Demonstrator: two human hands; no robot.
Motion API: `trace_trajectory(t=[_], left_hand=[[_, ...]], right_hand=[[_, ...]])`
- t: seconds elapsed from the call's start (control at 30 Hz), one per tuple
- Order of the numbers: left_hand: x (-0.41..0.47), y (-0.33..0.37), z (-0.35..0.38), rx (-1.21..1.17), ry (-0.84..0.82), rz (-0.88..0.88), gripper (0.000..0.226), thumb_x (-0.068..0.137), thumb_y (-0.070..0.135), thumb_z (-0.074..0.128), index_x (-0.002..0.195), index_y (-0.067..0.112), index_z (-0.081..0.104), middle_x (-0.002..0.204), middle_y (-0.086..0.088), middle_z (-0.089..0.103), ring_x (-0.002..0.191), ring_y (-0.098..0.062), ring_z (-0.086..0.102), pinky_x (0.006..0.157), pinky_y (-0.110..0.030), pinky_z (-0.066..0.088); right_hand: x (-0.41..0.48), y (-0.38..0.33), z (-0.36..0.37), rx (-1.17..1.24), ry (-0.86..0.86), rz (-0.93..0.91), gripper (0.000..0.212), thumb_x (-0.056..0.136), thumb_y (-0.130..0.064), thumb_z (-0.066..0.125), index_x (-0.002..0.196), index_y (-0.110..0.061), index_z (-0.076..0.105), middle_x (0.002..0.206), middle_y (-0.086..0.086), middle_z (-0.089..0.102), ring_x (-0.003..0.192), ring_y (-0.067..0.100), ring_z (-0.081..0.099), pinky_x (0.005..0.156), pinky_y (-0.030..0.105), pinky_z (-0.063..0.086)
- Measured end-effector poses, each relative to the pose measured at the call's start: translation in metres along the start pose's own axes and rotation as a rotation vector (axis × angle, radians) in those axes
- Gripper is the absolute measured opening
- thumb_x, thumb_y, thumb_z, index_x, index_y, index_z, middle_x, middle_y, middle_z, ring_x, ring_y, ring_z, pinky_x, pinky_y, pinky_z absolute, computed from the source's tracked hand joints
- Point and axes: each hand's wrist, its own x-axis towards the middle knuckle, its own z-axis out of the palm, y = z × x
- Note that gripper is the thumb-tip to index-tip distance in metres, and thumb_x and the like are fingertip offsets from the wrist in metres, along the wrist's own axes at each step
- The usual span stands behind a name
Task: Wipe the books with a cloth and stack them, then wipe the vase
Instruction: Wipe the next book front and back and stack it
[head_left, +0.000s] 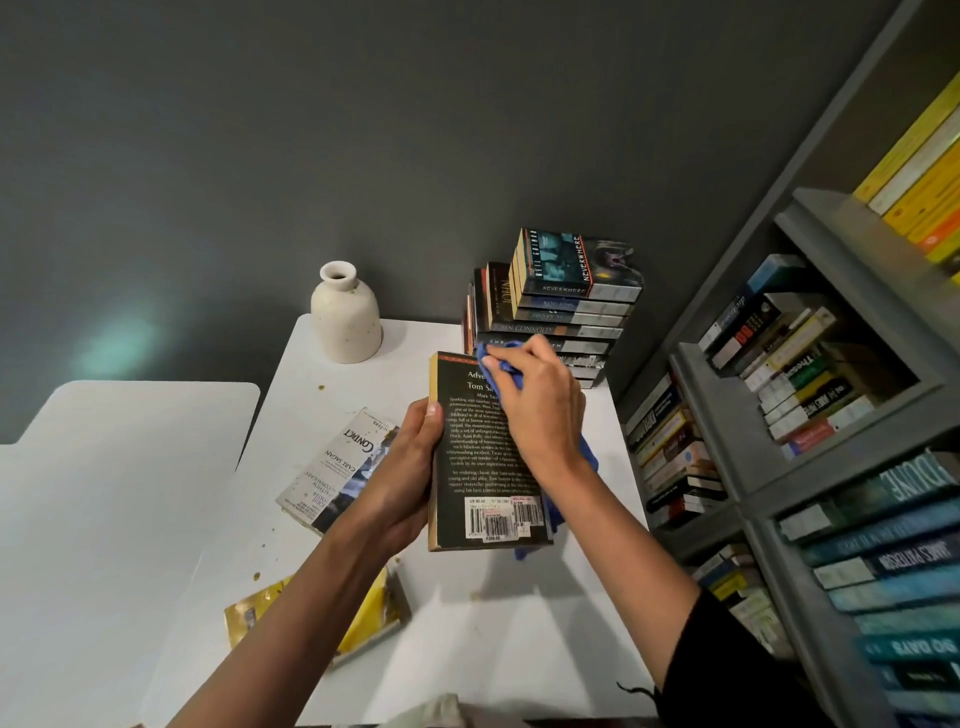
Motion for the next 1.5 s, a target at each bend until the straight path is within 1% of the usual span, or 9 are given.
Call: trace_trajectory(t=[0.1,0.2,0.3,0.57,0.7,0.83,1.07,1.23,1.5], left_hand=[[0.003,0.000,-0.002,0.006,0.019,0.028,0.030,0.103,0.034,0.037,0.120,0.011,0.049,0.113,-0.016,0.064,0.097,-0.023,0.066,0.079,-0.039,0.058],[0.007,0.000,0.000,-0.015,0.024,0.055,0.028,0.105,0.031,0.035,0.118,0.012,0.050,0.105,-0.014,0.066,0.091,-0.020,0.066,0.077,-0.037,0.059],[0.010,0.002,0.001,-0.024,0.039,0.065,0.026,0.105,0.030,0.033,0.115,0.012,0.051,0.097,-0.011,0.067,0.081,-0.016,0.069,0.067,-0.032,0.060],[0.012,0.002,-0.010,-0.002,0.087,0.106,0.024,0.105,0.032,0.031,0.108,0.014,0.046,0.099,-0.010,0.064,0.083,-0.018,0.068,0.062,-0.029,0.059],[0.011,0.003,-0.009,-0.003,0.056,0.074,0.024,0.105,0.033,0.032,0.108,0.015,0.047,0.101,-0.010,0.067,0.087,-0.019,0.069,0.072,-0.038,0.061],[0.013,0.003,-0.002,-0.050,0.003,0.072,0.027,0.106,0.029,0.031,0.118,0.010,0.047,0.107,-0.015,0.066,0.089,-0.020,0.068,0.072,-0.034,0.060],[0.013,0.008,-0.010,0.039,0.084,0.108,0.025,0.105,0.032,0.034,0.114,0.013,0.047,0.100,-0.011,0.060,0.089,-0.018,0.061,0.076,-0.034,0.057],[0.008,0.009,-0.010,0.020,0.013,0.047,0.022,0.105,0.033,0.035,0.108,0.015,0.047,0.099,-0.012,0.064,0.085,-0.020,0.065,0.070,-0.036,0.058],[0.002,0.000,0.000,0.017,-0.113,0.038,0.030,0.104,0.031,0.035,0.124,0.012,0.048,0.111,-0.017,0.065,0.099,-0.023,0.067,0.079,-0.035,0.057]], right_hand=[[-0.005,0.003,0.001,0.004,0.020,0.055,0.023,0.092,-0.029,0.062,0.110,-0.018,0.072,0.094,-0.001,0.057,0.075,0.017,0.059,0.059,0.032,0.050],[-0.019,-0.010,0.004,0.060,-0.014,-0.046,0.021,0.091,-0.027,0.064,0.107,-0.016,0.072,0.093,-0.002,0.059,0.074,0.018,0.060,0.058,0.028,0.046],[-0.038,-0.017,0.007,0.147,-0.075,-0.131,0.021,0.091,-0.026,0.062,0.107,-0.017,0.071,0.091,-0.001,0.057,0.074,0.019,0.060,0.059,0.037,0.051],[-0.092,0.006,-0.007,0.235,-0.209,-0.286,0.026,0.091,-0.037,0.058,0.110,-0.026,0.071,0.086,-0.007,0.052,0.070,0.008,0.055,0.054,0.028,0.048],[-0.082,0.021,-0.006,0.208,-0.092,-0.151,0.027,0.091,-0.037,0.060,0.110,-0.022,0.071,0.085,-0.008,0.052,0.069,0.009,0.056,0.055,0.034,0.052],[-0.064,-0.003,0.002,0.203,-0.029,-0.105,0.026,0.091,-0.036,0.057,0.109,-0.021,0.070,0.088,-0.007,0.054,0.073,0.011,0.058,0.055,0.037,0.052],[-0.104,-0.008,-0.001,0.309,-0.228,-0.283,0.023,0.090,-0.035,0.062,0.108,-0.024,0.073,0.084,-0.007,0.053,0.071,0.007,0.056,0.062,0.013,0.041],[-0.102,0.014,-0.003,0.433,-0.182,-0.173,0.027,0.091,-0.037,0.062,0.109,-0.021,0.073,0.084,-0.006,0.056,0.073,0.009,0.059,0.063,0.036,0.051],[-0.041,-0.007,-0.003,0.269,-0.005,-0.068,0.019,0.092,-0.034,0.061,0.108,-0.028,0.070,0.096,-0.009,0.059,0.084,0.009,0.061,0.067,0.034,0.053]])
